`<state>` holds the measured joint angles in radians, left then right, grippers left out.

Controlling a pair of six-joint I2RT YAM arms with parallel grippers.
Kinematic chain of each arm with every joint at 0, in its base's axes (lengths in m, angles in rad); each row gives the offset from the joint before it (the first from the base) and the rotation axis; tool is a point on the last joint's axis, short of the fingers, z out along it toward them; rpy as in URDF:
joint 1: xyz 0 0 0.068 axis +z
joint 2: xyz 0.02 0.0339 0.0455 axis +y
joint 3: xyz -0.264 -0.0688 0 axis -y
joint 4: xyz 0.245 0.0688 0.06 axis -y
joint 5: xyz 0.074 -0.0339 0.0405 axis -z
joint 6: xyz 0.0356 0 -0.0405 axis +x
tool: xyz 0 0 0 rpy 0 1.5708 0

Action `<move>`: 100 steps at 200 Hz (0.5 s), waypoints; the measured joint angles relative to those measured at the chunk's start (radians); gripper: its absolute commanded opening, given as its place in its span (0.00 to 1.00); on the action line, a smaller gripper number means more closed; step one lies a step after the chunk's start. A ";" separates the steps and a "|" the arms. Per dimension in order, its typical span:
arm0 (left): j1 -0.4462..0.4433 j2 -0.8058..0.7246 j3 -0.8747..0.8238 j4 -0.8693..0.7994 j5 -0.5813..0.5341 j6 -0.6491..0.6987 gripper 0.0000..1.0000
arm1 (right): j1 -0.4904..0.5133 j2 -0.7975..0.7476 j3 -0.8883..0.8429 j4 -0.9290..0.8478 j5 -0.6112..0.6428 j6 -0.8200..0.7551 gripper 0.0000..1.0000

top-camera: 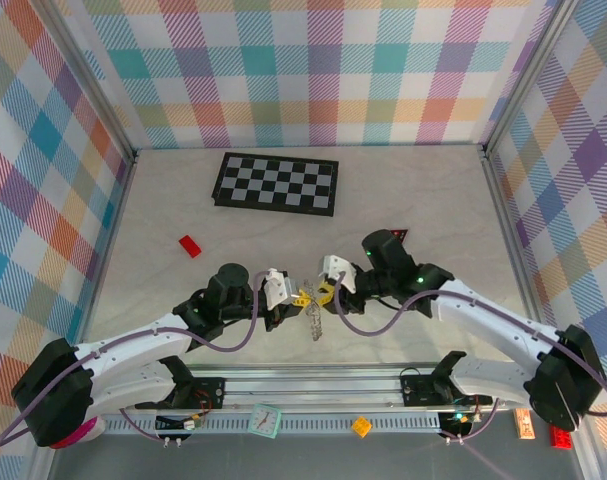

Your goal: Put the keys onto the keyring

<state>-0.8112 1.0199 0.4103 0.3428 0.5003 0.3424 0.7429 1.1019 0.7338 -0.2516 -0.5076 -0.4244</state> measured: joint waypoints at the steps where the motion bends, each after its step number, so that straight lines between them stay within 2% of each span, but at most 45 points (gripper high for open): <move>1: 0.000 0.000 0.000 0.000 0.000 0.000 0.00 | -0.001 -0.002 -0.003 0.002 0.001 0.002 0.34; 31: 0.000 -0.005 -0.013 0.018 0.008 0.000 0.00 | -0.024 -0.031 -0.087 0.087 0.019 0.037 0.35; 100: 0.000 -0.025 -0.036 0.059 0.014 -0.002 0.00 | 0.005 0.035 -0.163 0.212 -0.032 0.083 0.42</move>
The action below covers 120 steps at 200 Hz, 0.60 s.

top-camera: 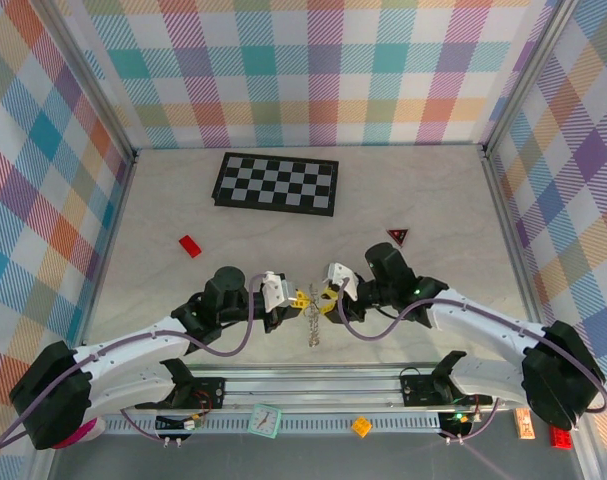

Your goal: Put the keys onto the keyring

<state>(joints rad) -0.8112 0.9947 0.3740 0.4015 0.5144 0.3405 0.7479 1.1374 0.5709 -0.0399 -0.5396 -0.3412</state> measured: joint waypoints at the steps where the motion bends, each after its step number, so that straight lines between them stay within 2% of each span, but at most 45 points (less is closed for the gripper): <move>1: 0.000 0.000 0.000 0.000 0.000 0.000 0.00 | 0.000 0.001 -0.001 0.002 0.000 0.002 0.42; 73: 0.000 -0.005 -0.027 0.050 -0.019 -0.034 0.00 | 0.051 0.037 -0.050 0.146 0.025 0.047 0.47; 120: 0.000 -0.005 -0.031 0.077 -0.031 -0.053 0.00 | 0.070 0.048 -0.061 0.229 0.092 0.068 0.40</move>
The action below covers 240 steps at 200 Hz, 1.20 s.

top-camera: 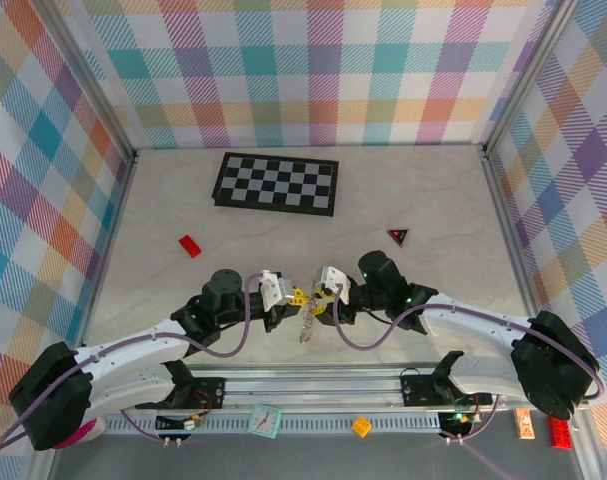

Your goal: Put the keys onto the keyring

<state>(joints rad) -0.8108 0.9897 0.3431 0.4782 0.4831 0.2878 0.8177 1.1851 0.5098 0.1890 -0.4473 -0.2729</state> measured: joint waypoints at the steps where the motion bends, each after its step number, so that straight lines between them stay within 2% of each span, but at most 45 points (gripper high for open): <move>1: 0.000 0.000 0.000 0.000 0.000 0.000 0.00 | 0.000 0.000 0.000 0.001 0.001 0.000 0.40; 61: 0.000 -0.008 0.000 -0.005 -0.016 -0.003 0.00 | 0.002 -0.017 -0.007 0.001 0.053 -0.011 0.13; 107: 0.000 -0.016 0.000 -0.010 -0.026 0.000 0.00 | 0.002 -0.075 -0.006 -0.052 0.075 -0.040 0.00; 240: 0.000 -0.025 0.002 -0.087 -0.040 0.037 0.00 | 0.005 -0.083 0.127 -0.239 0.069 -0.103 0.00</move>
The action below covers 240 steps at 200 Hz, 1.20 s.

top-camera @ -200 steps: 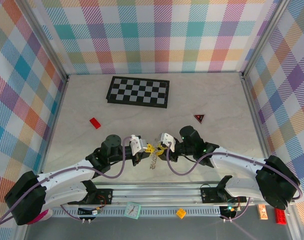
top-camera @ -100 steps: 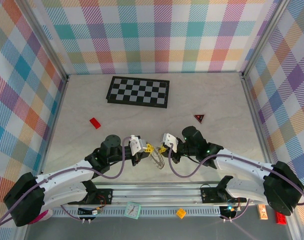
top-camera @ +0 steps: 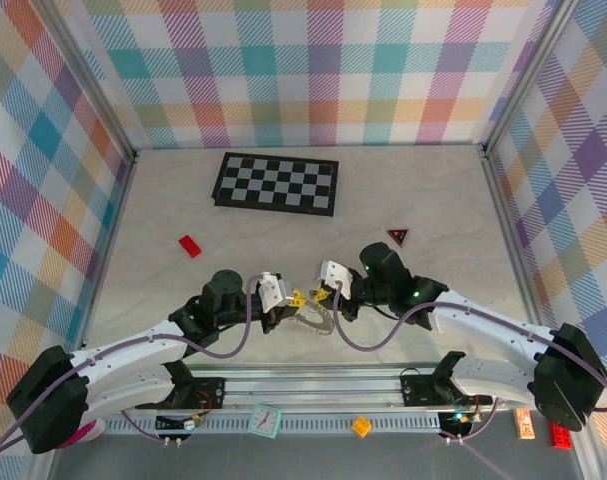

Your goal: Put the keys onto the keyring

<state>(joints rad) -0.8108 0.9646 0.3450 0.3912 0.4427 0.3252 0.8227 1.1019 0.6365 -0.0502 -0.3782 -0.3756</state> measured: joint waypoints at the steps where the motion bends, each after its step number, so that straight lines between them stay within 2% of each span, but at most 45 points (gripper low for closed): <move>1: 0.000 0.000 0.000 0.000 0.000 0.002 0.00 | 0.000 0.000 0.000 -0.001 0.000 0.000 0.00; 70: 0.000 0.014 0.034 -0.037 -0.008 0.013 0.00 | 0.008 -0.029 0.032 -0.080 0.008 -0.033 0.00; 89: 0.000 0.020 0.034 -0.044 -0.007 0.015 0.27 | 0.009 -0.029 0.032 -0.099 0.018 -0.037 0.00; 102: 0.000 0.020 0.034 -0.046 -0.010 0.008 0.37 | 0.010 -0.029 0.038 -0.117 0.028 -0.041 0.00; 123: 0.000 0.005 0.032 -0.042 -0.025 0.003 0.45 | 0.010 -0.029 0.063 -0.156 0.050 -0.056 0.00; 146: 0.001 -0.066 0.013 -0.024 -0.068 -0.003 0.47 | 0.010 -0.037 0.103 -0.208 0.085 -0.077 0.00; 170: 0.001 -0.165 -0.016 0.005 -0.161 -0.020 0.51 | 0.010 -0.038 0.153 -0.267 0.113 -0.094 0.00; 198: 0.002 -0.299 -0.048 0.008 -0.357 -0.041 0.56 | 0.027 -0.007 0.219 -0.301 0.128 -0.105 0.00; 240: 0.028 -0.420 -0.049 0.000 -0.634 -0.082 0.63 | 0.081 0.138 0.332 -0.261 0.129 -0.084 0.00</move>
<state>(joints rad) -0.7826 0.5442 0.2958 0.3916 -0.1913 0.2432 0.9035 1.2396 0.9680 -0.3111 -0.2497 -0.4595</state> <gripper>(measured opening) 0.613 0.048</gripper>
